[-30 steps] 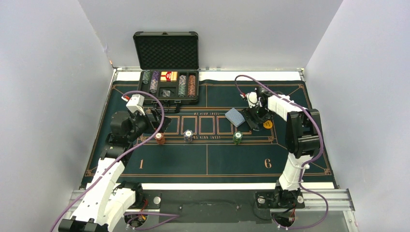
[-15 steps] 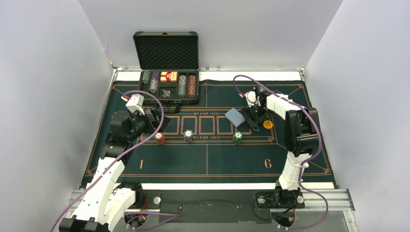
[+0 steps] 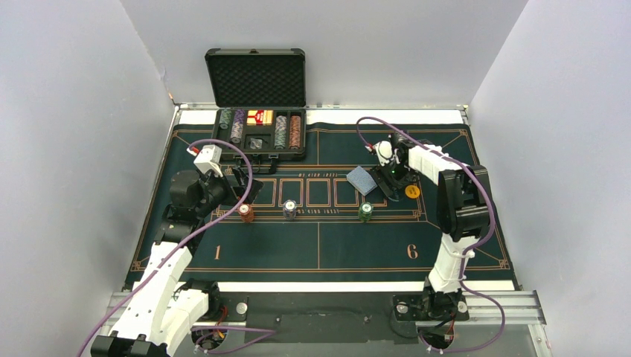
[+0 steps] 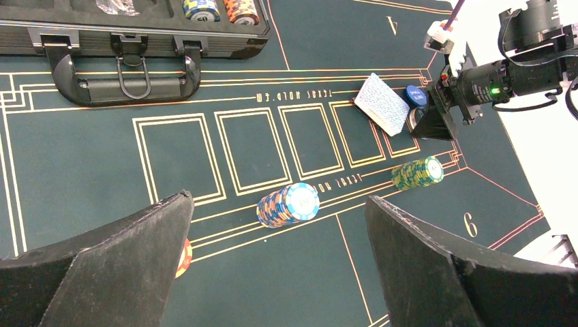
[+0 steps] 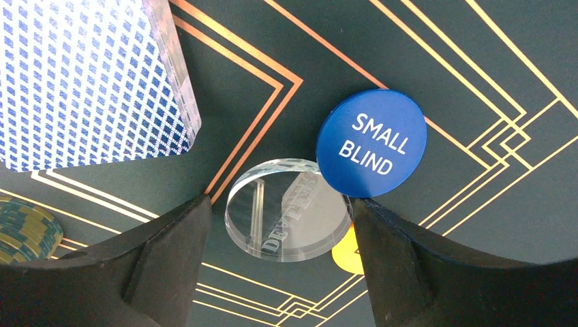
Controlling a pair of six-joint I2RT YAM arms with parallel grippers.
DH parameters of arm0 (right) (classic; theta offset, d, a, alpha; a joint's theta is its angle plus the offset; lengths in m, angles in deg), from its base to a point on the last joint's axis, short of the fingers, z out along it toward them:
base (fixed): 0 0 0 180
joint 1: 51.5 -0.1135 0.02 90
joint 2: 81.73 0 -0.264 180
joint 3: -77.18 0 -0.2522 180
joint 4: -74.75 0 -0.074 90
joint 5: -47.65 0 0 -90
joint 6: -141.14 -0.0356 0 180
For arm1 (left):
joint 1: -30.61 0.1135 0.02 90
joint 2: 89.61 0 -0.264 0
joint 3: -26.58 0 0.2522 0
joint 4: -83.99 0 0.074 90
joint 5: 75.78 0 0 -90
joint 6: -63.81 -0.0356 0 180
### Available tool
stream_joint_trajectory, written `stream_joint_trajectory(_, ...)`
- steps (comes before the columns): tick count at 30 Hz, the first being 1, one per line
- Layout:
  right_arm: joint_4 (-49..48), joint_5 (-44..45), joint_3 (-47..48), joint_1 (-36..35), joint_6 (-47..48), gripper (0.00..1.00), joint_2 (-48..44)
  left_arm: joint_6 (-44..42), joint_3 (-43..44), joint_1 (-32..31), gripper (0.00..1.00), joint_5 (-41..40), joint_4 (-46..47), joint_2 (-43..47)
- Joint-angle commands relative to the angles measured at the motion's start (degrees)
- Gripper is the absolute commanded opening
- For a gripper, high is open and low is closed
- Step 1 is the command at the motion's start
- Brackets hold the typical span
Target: Distribute texas hold em gaming equipment
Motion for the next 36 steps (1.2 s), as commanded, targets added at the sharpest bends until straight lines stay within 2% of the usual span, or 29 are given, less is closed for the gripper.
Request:
stream_joint_trajectory(1, 1.6, 1.5, -1.7, -0.6, 1.0, 0.72, 0.4, 0.0, 0.1, 0.4, 0.98, 1.1, 3.4, 0.2)
stream_joint_trajectory(5, 2.2, 1.1, -2.4, -0.6, 1.4, 0.69, -0.2, -0.1, 0.1, 0.4, 0.98, 1.1, 3.3, 0.4)
stream_joint_trajectory(8, 2.8, -0.3, -2.3, -0.6, 1.6, 0.58, -0.7, 0.0, 0.1, 0.4, 0.98, 1.1, 3.4, 0.4)
stream_joint_trajectory(12, 3.0, -2.7, -2.4, -0.7, 1.8, 0.51, -2.4, 0.0, 0.1, 0.4, 0.98, 1.2, 3.3, 0.4)
stream_joint_trajectory(27, 2.9, -5.7, -2.7, 0.2, 1.8, 0.45, -9.5, 0.0, 0.0, 0.5, 0.98, 1.3, 3.3, 0.3)
stream_joint_trajectory(36, 2.9, -5.1, -0.9, 6.7, 1.4, 0.45, -11.5, 0.1, 0.0, 0.7, 0.98, 1.4, 3.4, 0.1)
